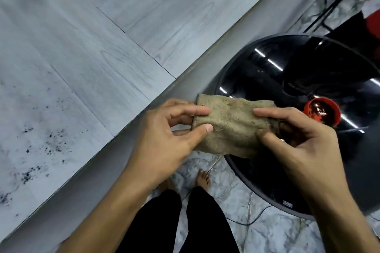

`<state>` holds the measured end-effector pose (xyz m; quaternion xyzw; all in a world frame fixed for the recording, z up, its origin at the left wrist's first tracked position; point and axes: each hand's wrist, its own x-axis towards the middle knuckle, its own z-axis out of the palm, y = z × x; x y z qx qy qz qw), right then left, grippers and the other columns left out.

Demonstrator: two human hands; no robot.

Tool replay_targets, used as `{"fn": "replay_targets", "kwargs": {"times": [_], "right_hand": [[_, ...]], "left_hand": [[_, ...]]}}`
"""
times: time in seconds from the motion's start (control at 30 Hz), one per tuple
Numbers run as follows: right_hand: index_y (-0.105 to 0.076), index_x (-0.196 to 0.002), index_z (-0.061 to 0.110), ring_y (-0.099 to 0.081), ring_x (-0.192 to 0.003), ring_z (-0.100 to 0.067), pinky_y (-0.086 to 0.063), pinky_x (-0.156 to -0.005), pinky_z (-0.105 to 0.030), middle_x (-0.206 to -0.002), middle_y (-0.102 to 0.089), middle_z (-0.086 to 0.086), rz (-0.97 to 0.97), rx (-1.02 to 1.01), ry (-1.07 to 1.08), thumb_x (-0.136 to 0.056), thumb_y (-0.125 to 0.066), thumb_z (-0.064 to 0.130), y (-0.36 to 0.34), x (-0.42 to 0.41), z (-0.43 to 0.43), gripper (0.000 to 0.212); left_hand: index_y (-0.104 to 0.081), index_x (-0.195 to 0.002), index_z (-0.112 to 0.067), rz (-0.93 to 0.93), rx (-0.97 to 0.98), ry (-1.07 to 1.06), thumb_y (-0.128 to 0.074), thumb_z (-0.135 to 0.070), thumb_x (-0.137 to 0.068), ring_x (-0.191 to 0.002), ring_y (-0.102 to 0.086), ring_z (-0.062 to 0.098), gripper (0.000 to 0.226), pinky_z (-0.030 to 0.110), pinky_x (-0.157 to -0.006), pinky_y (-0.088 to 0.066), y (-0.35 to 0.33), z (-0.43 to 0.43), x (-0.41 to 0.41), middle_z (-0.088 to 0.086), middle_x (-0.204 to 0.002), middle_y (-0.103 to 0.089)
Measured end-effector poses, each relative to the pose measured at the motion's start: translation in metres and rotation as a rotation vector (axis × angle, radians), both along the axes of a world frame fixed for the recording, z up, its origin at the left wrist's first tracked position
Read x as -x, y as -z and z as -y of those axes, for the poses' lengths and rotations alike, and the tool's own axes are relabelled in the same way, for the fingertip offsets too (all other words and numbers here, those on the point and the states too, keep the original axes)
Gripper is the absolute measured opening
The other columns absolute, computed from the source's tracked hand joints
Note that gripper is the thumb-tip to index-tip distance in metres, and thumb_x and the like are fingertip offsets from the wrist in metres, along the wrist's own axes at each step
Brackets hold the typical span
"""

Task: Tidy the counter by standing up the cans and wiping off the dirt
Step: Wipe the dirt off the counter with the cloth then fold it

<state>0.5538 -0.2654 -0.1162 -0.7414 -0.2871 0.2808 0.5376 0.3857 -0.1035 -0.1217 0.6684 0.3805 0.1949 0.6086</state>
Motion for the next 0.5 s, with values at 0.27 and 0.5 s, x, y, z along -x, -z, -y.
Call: {"fn": "replay_targets", "kwargs": {"times": [0.27, 0.5], "right_hand": [[-0.079, -0.106, 0.025, -0.071, -0.109, -0.019, -0.057, -0.091, -0.041, -0.109, -0.076, 0.003, 0.058, -0.077, -0.228, -0.081, -0.073, -0.013, -0.024, 0.015, -0.067, 0.046], [-0.079, -0.107, 0.02, -0.072, -0.104, -0.014, -0.058, -0.086, -0.029, -0.106, -0.077, 0.004, 0.079, -0.126, -0.371, -0.081, -0.073, -0.014, -0.044, 0.032, -0.125, 0.044]], "left_hand": [[-0.082, -0.101, -0.023, 0.082, -0.068, -0.237, -0.088, -0.008, -0.078, -0.096, -0.074, 0.015, 0.028, 0.029, -0.078, -0.064, -0.034, -0.017, 0.048, -0.008, -0.105, -0.069], [-0.08, -0.104, -0.022, 0.087, -0.168, -0.381, -0.087, -0.013, -0.078, -0.094, -0.075, 0.021, 0.029, 0.031, -0.077, -0.065, -0.055, -0.042, 0.081, -0.001, -0.112, -0.068]]}}
